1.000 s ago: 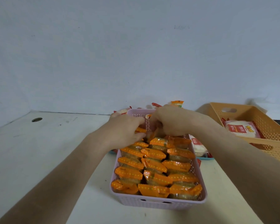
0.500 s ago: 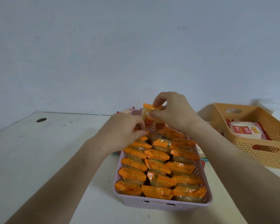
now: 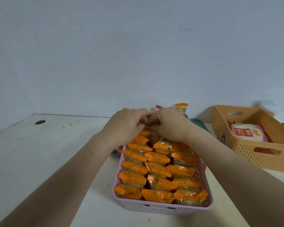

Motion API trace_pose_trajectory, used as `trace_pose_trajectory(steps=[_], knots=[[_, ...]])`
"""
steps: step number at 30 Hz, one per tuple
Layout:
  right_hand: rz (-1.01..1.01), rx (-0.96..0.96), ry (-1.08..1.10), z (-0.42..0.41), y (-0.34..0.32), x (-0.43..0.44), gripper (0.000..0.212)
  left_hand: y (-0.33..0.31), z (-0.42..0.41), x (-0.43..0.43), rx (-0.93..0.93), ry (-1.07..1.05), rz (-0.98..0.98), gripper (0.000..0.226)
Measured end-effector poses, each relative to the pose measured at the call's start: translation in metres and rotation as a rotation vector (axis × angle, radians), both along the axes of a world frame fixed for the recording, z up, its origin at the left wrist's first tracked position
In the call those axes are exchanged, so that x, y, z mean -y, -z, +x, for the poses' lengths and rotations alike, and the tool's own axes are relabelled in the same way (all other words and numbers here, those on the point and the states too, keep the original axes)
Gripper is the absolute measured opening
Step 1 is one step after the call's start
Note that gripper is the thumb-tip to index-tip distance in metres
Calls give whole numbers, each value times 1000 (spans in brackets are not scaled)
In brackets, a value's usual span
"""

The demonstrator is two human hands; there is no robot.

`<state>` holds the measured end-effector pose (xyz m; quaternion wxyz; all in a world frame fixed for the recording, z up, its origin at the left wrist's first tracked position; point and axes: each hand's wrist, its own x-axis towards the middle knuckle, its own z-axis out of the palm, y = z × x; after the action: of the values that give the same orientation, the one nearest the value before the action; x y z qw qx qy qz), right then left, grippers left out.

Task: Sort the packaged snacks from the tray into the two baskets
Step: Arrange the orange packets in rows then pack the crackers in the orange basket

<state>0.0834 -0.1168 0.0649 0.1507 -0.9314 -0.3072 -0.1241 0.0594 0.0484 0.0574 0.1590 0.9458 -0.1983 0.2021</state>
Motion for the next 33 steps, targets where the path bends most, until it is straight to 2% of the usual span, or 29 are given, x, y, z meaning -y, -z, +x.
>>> trace_pose_trajectory(steps=[5, 8, 10, 12, 15, 19, 23, 27, 33], knots=[[-22, 185, 135, 1, -1, 12, 19, -1, 7, -1, 14, -86, 318, 27], [-91, 239, 189, 1, -2, 17, 27, -5, 4, 6, 134, -73, 392, 24], [-117, 210, 228, 2, -1, 20, 29, -11, 1, 16, 207, -9, 360, 26], [-122, 188, 254, 2, -1, 20, 26, -18, 1, 28, 71, 69, 325, 21], [-77, 179, 274, 2, -3, 19, 22, -21, 11, 48, -161, 35, 495, 27], [-37, 184, 337, 6, 1, 22, 18, -20, 20, 65, -281, -67, 790, 29], [21, 154, 351, 6, 3, 26, 20, -24, 20, 76, -306, -70, 896, 7], [44, 141, 343, 9, 6, 29, 20, -16, 27, 71, -318, -51, 853, 10], [124, 74, 303, 8, 3, 36, 23, -28, 13, 55, -99, 7, 427, 22]])
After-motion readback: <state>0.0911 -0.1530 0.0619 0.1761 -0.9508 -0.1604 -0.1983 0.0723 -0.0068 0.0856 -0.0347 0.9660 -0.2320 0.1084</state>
